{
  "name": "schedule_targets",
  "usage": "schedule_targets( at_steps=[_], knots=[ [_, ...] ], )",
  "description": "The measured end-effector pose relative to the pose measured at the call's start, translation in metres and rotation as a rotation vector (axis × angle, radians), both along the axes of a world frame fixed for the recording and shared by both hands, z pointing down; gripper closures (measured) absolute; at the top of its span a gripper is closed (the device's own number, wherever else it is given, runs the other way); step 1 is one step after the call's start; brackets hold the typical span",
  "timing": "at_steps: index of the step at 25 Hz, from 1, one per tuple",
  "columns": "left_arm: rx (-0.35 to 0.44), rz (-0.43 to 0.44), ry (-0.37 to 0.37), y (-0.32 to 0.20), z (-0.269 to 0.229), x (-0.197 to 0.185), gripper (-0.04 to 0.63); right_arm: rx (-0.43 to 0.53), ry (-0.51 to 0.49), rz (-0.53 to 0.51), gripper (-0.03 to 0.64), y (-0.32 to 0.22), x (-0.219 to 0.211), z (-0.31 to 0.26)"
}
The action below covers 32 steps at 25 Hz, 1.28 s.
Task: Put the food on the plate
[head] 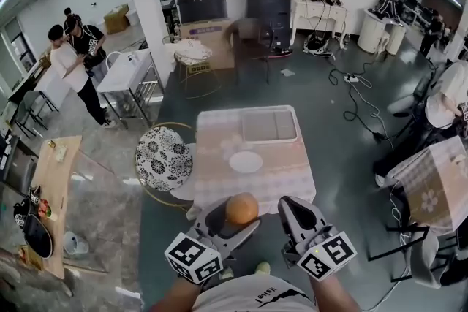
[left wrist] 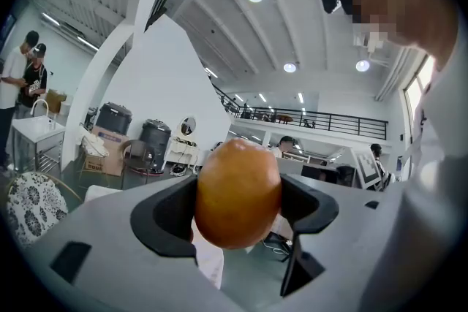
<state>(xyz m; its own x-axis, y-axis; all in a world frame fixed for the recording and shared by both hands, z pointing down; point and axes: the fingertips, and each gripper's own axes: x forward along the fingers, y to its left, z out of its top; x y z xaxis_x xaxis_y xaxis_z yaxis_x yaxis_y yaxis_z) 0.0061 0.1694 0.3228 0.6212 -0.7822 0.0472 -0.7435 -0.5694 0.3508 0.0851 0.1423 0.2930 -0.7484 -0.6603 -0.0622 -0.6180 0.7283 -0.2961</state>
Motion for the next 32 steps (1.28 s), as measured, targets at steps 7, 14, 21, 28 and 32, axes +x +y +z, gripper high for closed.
schedule_targets(
  at_steps=[7, 14, 21, 28, 32],
  knots=[
    [0.002, -0.052, -0.032, -0.016, -0.001, 0.0, 0.247, 0.017, -0.005, 0.026, 0.601, -0.013, 0.029, -0.002],
    [-0.015, -0.076, -0.066, -0.023, 0.011, 0.02, 0.247, 0.023, 0.022, 0.013, 0.601, -0.022, 0.046, 0.016],
    [-0.038, -0.061, -0.103, -0.038, 0.024, 0.037, 0.247, 0.001, 0.027, -0.007, 0.601, -0.041, 0.045, 0.029],
    [-0.003, -0.036, -0.16, -0.072, 0.037, 0.025, 0.247, -0.024, 0.034, -0.009, 0.601, -0.076, 0.024, 0.041],
    [-0.012, -0.03, -0.192, -0.104, 0.051, 0.005, 0.247, -0.034, 0.062, -0.011, 0.601, -0.107, 0.0, 0.046]
  ],
)
